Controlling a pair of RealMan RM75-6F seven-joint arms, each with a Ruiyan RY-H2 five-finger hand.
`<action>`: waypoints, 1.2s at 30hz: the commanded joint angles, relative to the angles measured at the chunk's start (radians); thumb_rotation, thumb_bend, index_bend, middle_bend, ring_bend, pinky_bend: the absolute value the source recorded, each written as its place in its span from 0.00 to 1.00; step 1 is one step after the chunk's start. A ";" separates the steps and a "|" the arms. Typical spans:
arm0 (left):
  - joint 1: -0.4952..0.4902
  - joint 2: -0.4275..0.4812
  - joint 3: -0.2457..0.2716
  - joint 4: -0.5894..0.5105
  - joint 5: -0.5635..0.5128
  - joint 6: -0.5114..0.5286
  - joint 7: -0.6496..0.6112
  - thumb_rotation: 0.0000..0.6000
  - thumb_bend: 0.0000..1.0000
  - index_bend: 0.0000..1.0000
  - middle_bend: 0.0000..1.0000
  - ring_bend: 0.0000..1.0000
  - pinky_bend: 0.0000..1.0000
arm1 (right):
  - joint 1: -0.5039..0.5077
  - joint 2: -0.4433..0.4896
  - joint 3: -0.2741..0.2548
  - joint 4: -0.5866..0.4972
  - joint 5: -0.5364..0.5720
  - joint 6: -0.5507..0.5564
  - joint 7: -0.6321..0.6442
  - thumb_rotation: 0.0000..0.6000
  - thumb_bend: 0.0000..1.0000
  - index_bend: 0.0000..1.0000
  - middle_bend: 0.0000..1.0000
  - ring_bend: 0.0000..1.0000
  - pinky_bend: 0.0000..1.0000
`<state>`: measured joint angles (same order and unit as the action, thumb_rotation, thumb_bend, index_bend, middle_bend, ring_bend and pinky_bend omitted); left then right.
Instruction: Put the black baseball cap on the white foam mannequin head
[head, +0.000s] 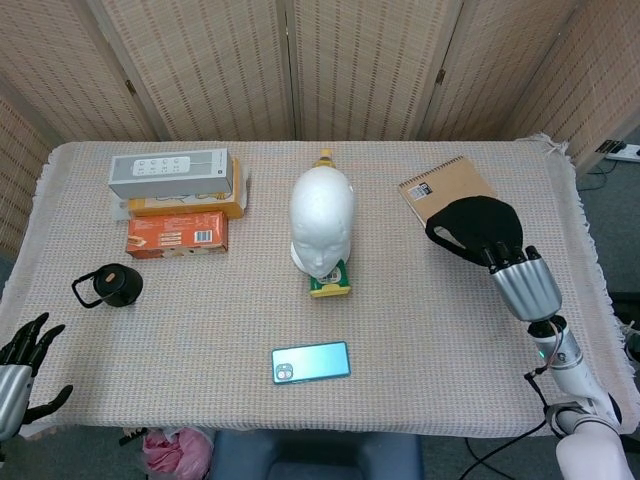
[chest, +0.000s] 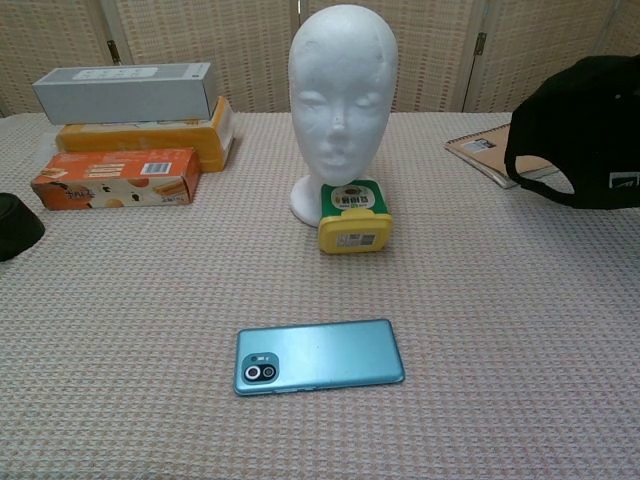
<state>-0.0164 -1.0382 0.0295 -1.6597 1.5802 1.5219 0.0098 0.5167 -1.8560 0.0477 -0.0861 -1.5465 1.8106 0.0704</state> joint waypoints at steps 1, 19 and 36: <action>-0.001 0.003 -0.001 0.000 -0.001 0.000 -0.011 1.00 0.26 0.14 0.03 0.00 0.23 | 0.073 0.029 0.013 -0.007 0.007 0.013 -0.041 1.00 0.55 1.00 0.88 0.90 1.00; -0.031 0.050 -0.013 0.019 -0.030 -0.053 -0.166 1.00 0.26 0.14 0.03 0.00 0.23 | 0.521 0.084 0.046 -0.164 -0.026 -0.052 -0.290 1.00 0.55 1.00 0.88 0.90 1.00; -0.024 0.075 0.006 0.037 0.019 -0.024 -0.240 1.00 0.26 0.15 0.03 0.00 0.23 | 0.619 -0.025 -0.027 -0.189 -0.134 -0.086 -0.391 1.00 0.56 1.00 0.87 0.90 1.00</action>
<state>-0.0417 -0.9632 0.0343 -1.6227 1.5974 1.4965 -0.2315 1.1373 -1.8800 0.0245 -0.2739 -1.6763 1.7190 -0.3178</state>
